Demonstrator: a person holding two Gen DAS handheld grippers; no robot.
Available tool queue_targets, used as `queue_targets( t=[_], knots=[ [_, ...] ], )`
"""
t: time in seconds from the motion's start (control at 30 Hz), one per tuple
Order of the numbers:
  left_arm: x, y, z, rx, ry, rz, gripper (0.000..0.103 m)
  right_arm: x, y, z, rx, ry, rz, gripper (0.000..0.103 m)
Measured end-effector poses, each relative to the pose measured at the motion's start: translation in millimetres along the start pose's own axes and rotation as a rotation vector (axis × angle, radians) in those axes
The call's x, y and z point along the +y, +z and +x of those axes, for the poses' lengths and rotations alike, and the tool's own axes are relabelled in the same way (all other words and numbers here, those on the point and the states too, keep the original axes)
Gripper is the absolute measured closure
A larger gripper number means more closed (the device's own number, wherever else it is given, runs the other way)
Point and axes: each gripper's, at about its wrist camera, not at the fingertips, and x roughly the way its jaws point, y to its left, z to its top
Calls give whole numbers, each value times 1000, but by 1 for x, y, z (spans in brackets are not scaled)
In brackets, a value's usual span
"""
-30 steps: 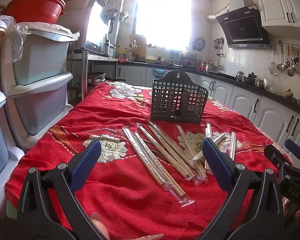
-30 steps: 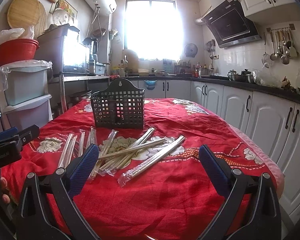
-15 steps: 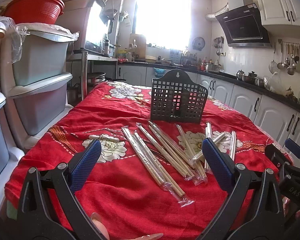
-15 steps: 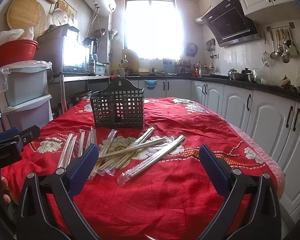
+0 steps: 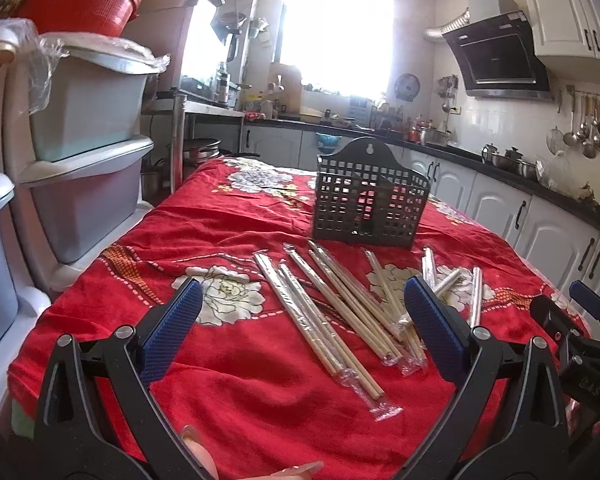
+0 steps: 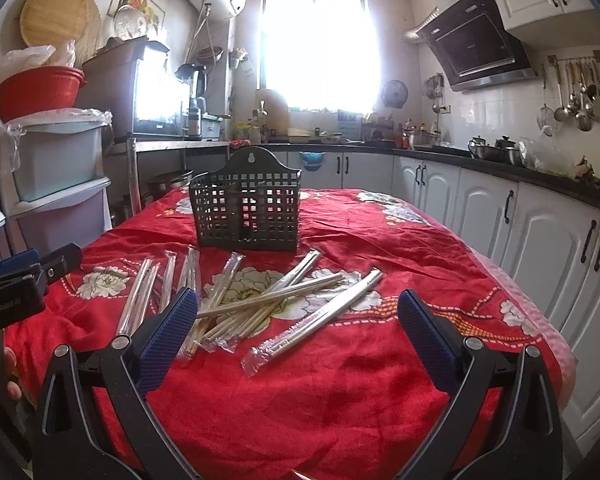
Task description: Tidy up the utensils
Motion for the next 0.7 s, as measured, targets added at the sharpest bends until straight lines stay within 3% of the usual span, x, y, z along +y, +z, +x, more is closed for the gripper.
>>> queue_targets(
  t=[0.33, 0.7],
  knots=[
    [22, 12, 24, 65, 42, -44, 10, 8, 17, 35, 97, 77, -27, 6],
    [33, 39, 64, 188, -2, -47, 10, 10, 33, 77, 190, 98, -45, 6]
  ],
)
